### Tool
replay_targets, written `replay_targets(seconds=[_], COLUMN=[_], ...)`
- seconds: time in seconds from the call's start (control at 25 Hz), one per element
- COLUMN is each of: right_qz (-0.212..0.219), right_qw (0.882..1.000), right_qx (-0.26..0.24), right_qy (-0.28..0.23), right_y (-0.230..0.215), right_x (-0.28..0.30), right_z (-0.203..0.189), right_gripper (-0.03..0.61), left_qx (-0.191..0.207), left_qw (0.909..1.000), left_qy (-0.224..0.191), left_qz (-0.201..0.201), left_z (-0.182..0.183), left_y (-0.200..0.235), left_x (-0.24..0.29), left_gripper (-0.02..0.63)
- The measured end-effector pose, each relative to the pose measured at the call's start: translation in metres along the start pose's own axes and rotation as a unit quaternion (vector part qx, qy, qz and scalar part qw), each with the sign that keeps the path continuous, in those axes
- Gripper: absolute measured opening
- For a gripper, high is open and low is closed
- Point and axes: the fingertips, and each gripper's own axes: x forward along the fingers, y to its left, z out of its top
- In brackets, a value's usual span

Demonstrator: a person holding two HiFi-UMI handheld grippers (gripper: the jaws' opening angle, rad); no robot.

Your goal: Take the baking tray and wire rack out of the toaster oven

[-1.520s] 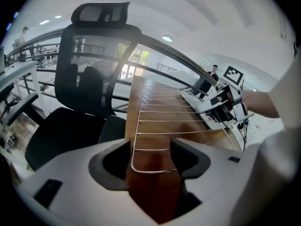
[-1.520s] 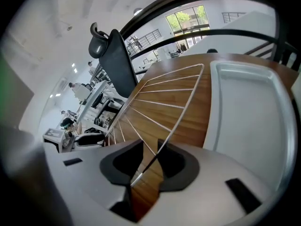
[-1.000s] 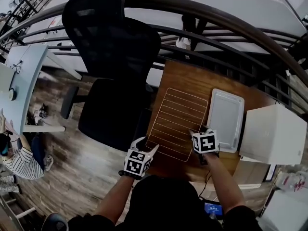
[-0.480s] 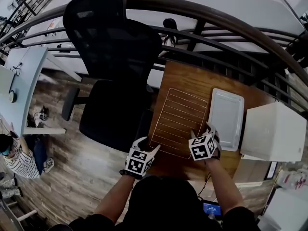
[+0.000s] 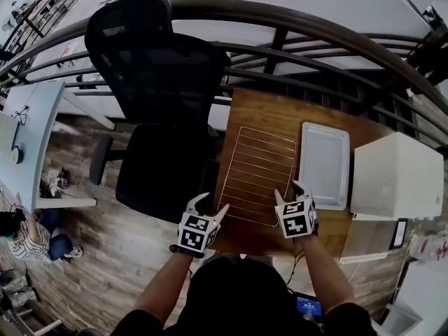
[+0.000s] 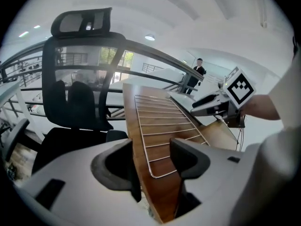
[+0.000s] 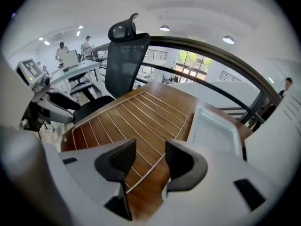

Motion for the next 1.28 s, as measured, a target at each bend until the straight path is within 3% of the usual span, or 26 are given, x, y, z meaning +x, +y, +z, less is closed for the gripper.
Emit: replay_targets(seconds=[0.2, 0.36, 0.56, 0.8, 1.08, 1.28], right_qz=[-0.005, -0.034, -0.02, -0.072, -0.066, -0.07], right_qw=[0.998, 0.995, 0.987, 0.971, 0.96, 0.939], right_qx=[0.028, -0.024, 0.018, -0.056, 0.01, 0.052], right_qy=[-0.055, -0.091, -0.158, -0.222, -0.272, -0.334], right_y=[-0.006, -0.016, -0.029, -0.055, -0.09, -0.111], right_x=[-0.027, -0.06, -0.104, -0.164, -0.22, -0.272], right_z=[-0.001, -0.001, -0.005, -0.032, -0.063, -0.09], right_gripper=[0.153, 0.117, 0.04, 0.02, 0.0, -0.003], left_qx=[0.014, 0.03, 0.035, 0.036, 0.032, 0.061], left_qw=[0.9993, 0.997, 0.9908, 0.983, 0.9718, 0.9573], left_qy=[-0.031, -0.059, -0.112, -0.161, -0.223, -0.274], left_qz=[0.014, 0.039, 0.066, 0.081, 0.071, 0.069], left_z=[0.02, 0.04, 0.066, 0.077, 0.099, 0.099], left_y=[0.001, -0.006, -0.036, -0.085, -0.138, -0.18], left_x=[-0.014, -0.028, -0.048, -0.067, -0.082, -0.111], left_gripper=[0.217, 0.191, 0.129, 0.127, 0.125, 0.097])
